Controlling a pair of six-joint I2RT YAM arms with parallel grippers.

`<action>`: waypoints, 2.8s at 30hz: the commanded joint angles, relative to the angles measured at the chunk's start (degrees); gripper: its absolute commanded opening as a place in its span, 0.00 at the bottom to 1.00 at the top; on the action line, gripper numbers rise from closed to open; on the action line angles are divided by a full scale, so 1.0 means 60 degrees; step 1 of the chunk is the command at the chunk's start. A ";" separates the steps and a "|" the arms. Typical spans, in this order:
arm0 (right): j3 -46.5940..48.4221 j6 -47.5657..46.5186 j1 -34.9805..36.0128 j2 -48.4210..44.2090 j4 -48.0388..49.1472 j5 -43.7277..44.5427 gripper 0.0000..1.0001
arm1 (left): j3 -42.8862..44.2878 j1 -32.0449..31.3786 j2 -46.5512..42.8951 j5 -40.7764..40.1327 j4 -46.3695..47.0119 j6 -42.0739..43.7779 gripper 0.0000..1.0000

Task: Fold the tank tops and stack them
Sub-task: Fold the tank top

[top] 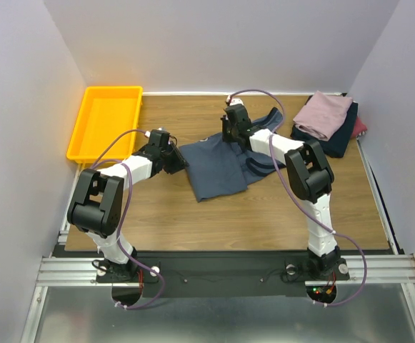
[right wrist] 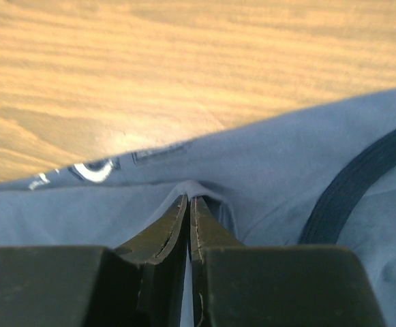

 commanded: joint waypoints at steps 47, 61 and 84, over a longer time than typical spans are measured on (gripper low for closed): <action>-0.2418 0.1394 0.4810 -0.2339 -0.0969 0.2048 0.50 | 0.2381 0.0645 0.2923 -0.0051 0.1149 -0.0132 0.43; -0.2081 0.1131 0.5455 -0.2176 -0.1321 0.3558 0.48 | 0.2396 0.0645 0.3158 0.0022 0.1311 -0.0074 0.42; -0.1304 0.0792 0.5572 -0.0639 -0.1730 0.4775 0.48 | 0.2484 0.0703 0.3187 0.0110 0.1296 0.0014 0.41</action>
